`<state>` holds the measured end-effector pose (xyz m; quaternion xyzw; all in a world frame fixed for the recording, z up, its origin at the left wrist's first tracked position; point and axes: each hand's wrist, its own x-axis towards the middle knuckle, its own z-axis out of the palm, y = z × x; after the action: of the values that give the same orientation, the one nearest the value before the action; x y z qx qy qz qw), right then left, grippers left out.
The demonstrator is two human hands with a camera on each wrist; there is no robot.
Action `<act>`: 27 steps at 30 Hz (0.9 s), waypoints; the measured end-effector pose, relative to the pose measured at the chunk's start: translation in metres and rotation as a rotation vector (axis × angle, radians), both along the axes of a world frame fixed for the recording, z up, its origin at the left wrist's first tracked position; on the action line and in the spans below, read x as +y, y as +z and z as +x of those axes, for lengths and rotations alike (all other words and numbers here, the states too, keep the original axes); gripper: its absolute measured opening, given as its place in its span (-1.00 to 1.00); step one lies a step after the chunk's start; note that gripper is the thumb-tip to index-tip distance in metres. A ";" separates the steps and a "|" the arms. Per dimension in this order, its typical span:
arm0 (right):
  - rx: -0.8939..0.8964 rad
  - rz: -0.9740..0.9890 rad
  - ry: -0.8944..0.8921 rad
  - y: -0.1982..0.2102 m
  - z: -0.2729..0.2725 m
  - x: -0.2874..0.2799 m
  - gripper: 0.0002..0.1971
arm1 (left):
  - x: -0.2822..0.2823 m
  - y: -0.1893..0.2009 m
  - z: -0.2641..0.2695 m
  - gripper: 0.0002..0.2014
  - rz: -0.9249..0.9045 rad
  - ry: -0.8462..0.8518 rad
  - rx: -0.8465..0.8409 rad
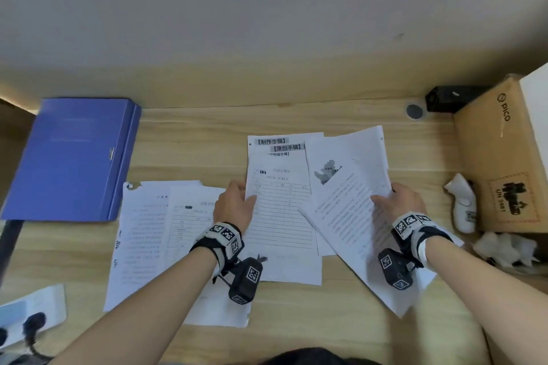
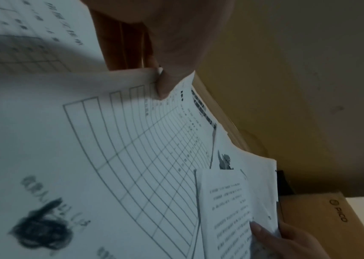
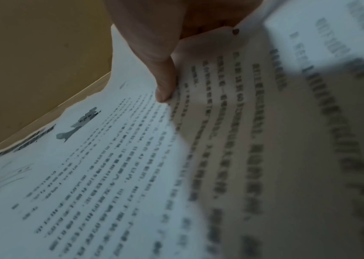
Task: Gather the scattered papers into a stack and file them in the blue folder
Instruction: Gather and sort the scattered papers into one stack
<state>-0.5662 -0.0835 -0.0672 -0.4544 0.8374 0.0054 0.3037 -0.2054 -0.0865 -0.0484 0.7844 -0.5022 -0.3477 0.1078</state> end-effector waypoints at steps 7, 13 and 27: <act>-0.107 -0.092 0.004 0.016 0.008 0.005 -0.69 | 0.027 0.004 0.012 -0.69 -0.011 0.020 0.087; -0.283 -0.190 -0.071 0.033 0.017 0.021 -0.68 | 0.035 0.002 0.014 -0.95 0.071 -0.021 0.108; -0.547 -0.303 -0.193 0.037 0.047 0.054 -0.87 | 0.050 0.009 -0.055 -0.78 0.279 -0.106 0.624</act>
<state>-0.5188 -0.0300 -0.0301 -0.3976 0.7553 -0.2704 0.4453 -0.2602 -0.0370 -0.0398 0.6201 -0.4328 -0.6414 0.1296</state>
